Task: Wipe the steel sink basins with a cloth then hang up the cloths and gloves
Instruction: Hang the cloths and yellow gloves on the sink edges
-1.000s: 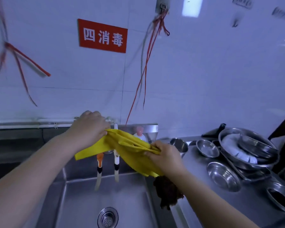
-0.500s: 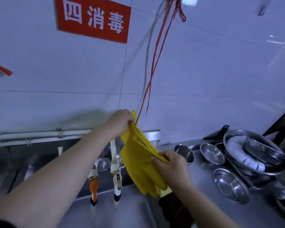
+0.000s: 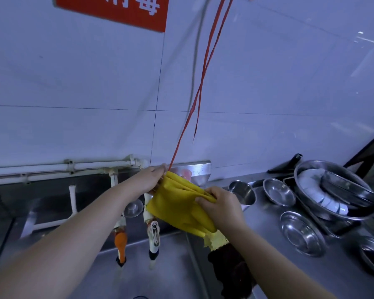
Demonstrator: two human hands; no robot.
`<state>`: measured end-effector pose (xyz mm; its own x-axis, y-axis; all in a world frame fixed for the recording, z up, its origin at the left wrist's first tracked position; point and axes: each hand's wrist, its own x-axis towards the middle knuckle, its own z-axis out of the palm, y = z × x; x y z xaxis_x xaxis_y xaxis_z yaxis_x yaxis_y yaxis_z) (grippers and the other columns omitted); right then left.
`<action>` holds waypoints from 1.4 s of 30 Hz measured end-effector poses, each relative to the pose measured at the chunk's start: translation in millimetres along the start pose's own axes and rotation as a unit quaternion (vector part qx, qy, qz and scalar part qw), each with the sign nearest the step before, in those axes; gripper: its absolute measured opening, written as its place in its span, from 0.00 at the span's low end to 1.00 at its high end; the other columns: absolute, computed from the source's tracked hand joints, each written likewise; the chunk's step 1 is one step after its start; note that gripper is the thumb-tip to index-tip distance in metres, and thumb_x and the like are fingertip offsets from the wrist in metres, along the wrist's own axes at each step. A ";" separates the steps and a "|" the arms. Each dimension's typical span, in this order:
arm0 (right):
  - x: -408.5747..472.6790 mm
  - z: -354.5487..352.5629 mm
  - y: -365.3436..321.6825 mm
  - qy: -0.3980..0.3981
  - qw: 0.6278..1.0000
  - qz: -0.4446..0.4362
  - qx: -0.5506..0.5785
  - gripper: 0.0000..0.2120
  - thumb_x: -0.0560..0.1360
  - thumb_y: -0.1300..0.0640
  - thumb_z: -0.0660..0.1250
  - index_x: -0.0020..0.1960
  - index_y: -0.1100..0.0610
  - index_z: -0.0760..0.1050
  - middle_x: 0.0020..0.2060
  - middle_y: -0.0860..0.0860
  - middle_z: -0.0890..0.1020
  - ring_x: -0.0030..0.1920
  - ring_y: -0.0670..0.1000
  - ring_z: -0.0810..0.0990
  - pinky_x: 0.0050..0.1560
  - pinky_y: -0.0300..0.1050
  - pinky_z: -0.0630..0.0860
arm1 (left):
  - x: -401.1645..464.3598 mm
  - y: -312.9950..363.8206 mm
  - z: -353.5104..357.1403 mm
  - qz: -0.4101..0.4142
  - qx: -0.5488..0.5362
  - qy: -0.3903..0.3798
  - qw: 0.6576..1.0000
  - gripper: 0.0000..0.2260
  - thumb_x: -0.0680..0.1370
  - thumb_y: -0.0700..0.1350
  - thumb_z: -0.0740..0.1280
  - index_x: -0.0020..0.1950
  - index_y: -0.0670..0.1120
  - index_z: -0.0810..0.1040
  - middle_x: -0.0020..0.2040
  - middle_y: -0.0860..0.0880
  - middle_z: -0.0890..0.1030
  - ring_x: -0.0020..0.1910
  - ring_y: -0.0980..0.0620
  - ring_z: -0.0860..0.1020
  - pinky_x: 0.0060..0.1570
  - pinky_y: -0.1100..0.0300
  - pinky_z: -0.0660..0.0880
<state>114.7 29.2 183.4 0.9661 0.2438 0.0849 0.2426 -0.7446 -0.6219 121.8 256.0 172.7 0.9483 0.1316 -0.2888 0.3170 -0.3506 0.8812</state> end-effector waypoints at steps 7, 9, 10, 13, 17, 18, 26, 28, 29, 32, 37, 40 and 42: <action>20.8 7.4 -17.4 0.036 0.991 0.005 0.131 0.05 0.71 0.50 0.71 0.39 0.47 0.76 0.34 0.43 0.79 0.37 0.42 0.76 0.34 0.35 0.70 | -8.6 -4.2 -8.1 0.045 -0.095 0.071 0.992 0.21 0.81 0.59 0.51 0.53 0.49 0.78 0.50 0.47 0.82 0.48 0.52 0.80 0.46 0.59 0.76; 24.1 4.0 -24.7 0.041 0.988 -0.009 0.146 0.05 0.71 0.49 0.71 0.39 0.47 0.76 0.35 0.43 0.80 0.38 0.43 0.78 0.35 0.37 0.72 | -12.1 -7.0 -10.2 0.049 -0.118 0.078 0.989 0.22 0.80 0.61 0.51 0.56 0.49 0.77 0.53 0.47 0.81 0.51 0.51 0.80 0.54 0.53 0.77; 25.9 1.4 -29.0 0.041 0.988 -0.015 0.146 0.05 0.71 0.48 0.71 0.39 0.46 0.75 0.36 0.42 0.80 0.39 0.42 0.78 0.36 0.37 0.73 | -14.2 -7.7 -10.6 0.045 -0.132 0.078 0.987 0.22 0.79 0.62 0.51 0.58 0.50 0.76 0.55 0.48 0.81 0.53 0.50 0.80 0.57 0.49 0.76; 31.8 -4.4 -43.1 0.036 0.991 -0.030 0.129 0.05 0.71 0.47 0.70 0.40 0.46 0.76 0.36 0.41 0.79 0.40 0.42 0.77 0.37 0.39 0.73 | -19.5 -6.0 -9.0 0.017 -0.172 0.072 0.982 0.27 0.75 0.68 0.52 0.65 0.53 0.71 0.61 0.49 0.77 0.58 0.46 0.76 0.61 0.42 0.72; 37.4 -2.8 -58.3 0.048 0.994 -0.033 0.092 0.05 0.71 0.46 0.69 0.41 0.46 0.76 0.34 0.42 0.79 0.39 0.44 0.76 0.39 0.43 0.75 | -19.2 -2.8 -4.4 0.029 -0.186 0.087 0.978 0.31 0.69 0.71 0.60 0.63 0.52 0.67 0.60 0.49 0.73 0.58 0.46 0.74 0.58 0.42 0.73; 37.4 -1.3 -58.9 0.051 0.995 -0.030 0.084 0.05 0.71 0.46 0.69 0.41 0.46 0.76 0.34 0.42 0.78 0.39 0.44 0.76 0.38 0.43 0.74 | -18.7 -3.7 -3.3 0.034 -0.175 0.086 0.980 0.30 0.69 0.69 0.62 0.62 0.51 0.68 0.59 0.49 0.73 0.57 0.47 0.73 0.58 0.44 0.73; 16.4 15.5 -17.1 0.036 0.995 0.048 0.083 0.07 0.70 0.45 0.69 0.42 0.46 0.74 0.35 0.43 0.79 0.38 0.45 0.77 0.34 0.39 0.70 | -16.8 -16.6 10.6 0.045 -0.087 0.016 0.995 0.09 0.76 0.57 0.65 0.55 0.58 0.76 0.53 0.57 0.77 0.50 0.60 0.74 0.43 0.64 0.71; 13.8 18.4 -10.7 0.022 0.994 0.058 0.087 0.08 0.70 0.44 0.69 0.42 0.46 0.73 0.35 0.43 0.78 0.38 0.45 0.77 0.34 0.39 0.71 | -18.4 -16.0 14.2 0.013 -0.121 -0.021 0.992 0.10 0.75 0.60 0.64 0.53 0.59 0.76 0.53 0.57 0.78 0.52 0.56 0.76 0.44 0.62 0.72; 12.9 19.7 -8.2 0.013 0.994 0.063 0.087 0.09 0.69 0.44 0.69 0.42 0.46 0.72 0.36 0.43 0.79 0.38 0.44 0.77 0.34 0.40 0.72 | -19.0 -16.3 16.0 0.004 -0.124 -0.030 0.992 0.11 0.75 0.61 0.64 0.53 0.58 0.76 0.53 0.55 0.79 0.52 0.54 0.77 0.45 0.60 0.73; 10.2 23.4 -2.1 -0.003 0.994 0.066 0.087 0.13 0.69 0.44 0.70 0.50 0.44 0.70 0.44 0.45 0.80 0.42 0.42 0.77 0.37 0.39 0.73 | -20.0 -20.3 21.9 0.006 -0.106 -0.029 0.994 0.14 0.74 0.62 0.64 0.55 0.57 0.75 0.54 0.55 0.79 0.52 0.54 0.77 0.49 0.59 0.74; 2.5 28.7 5.0 0.052 0.997 0.052 -0.012 0.40 0.68 0.44 0.73 0.73 0.54 0.59 0.67 0.52 0.69 0.68 0.54 0.65 0.66 0.51 0.64 | -25.4 -20.8 23.3 0.039 -0.091 0.015 0.995 0.16 0.75 0.56 0.67 0.61 0.52 0.73 0.55 0.54 0.78 0.53 0.55 0.77 0.50 0.59 0.74; -8.6 31.6 7.2 0.098 0.994 0.019 -0.036 0.42 0.68 0.47 0.74 0.74 0.55 0.57 0.72 0.52 0.63 0.71 0.54 0.59 0.68 0.52 0.58 | -32.7 -18.1 21.4 0.051 -0.106 0.045 0.992 0.14 0.76 0.52 0.67 0.61 0.52 0.73 0.51 0.57 0.78 0.48 0.61 0.76 0.44 0.66 0.73; -16.9 33.9 8.5 0.116 0.992 0.003 -0.048 0.41 0.68 0.50 0.74 0.74 0.56 0.58 0.72 0.54 0.63 0.71 0.55 0.59 0.68 0.53 0.58 | -40.5 -17.3 19.9 0.059 -0.107 0.057 0.991 0.14 0.77 0.50 0.67 0.62 0.53 0.72 0.50 0.59 0.77 0.45 0.65 0.75 0.38 0.71 0.71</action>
<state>97.4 39.7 150.2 0.9591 0.0975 0.2657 0.2332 -0.8042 -0.5467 78.2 238.3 161.7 0.9669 0.2092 -0.1463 0.1828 -0.1673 0.9688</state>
